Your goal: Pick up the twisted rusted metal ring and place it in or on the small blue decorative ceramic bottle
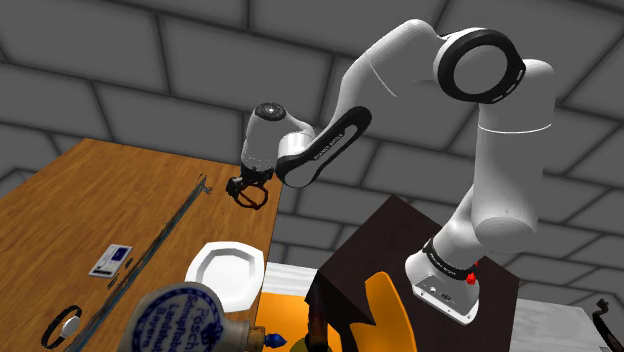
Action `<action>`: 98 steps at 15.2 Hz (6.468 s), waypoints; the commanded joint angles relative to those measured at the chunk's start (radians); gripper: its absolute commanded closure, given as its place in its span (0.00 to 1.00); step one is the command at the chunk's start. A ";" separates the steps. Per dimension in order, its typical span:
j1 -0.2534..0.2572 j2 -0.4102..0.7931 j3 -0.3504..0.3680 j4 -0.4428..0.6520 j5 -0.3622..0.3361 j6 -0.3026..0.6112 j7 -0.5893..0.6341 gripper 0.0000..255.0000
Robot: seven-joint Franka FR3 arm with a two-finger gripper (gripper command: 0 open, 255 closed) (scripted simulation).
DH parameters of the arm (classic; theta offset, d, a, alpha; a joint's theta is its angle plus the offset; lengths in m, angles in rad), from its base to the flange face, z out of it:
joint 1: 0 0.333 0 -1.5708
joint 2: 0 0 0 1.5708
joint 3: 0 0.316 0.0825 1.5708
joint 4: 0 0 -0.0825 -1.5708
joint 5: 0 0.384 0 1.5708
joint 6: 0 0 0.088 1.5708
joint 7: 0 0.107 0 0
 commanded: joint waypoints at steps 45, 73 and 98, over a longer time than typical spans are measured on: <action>-0.031 -0.066 0.051 0.056 0.066 -0.112 -0.065 1.00; -0.010 -0.287 0.162 0.083 0.193 -0.362 -0.069 1.00; 0.435 -0.083 0.301 0.382 0.005 -0.617 0.535 1.00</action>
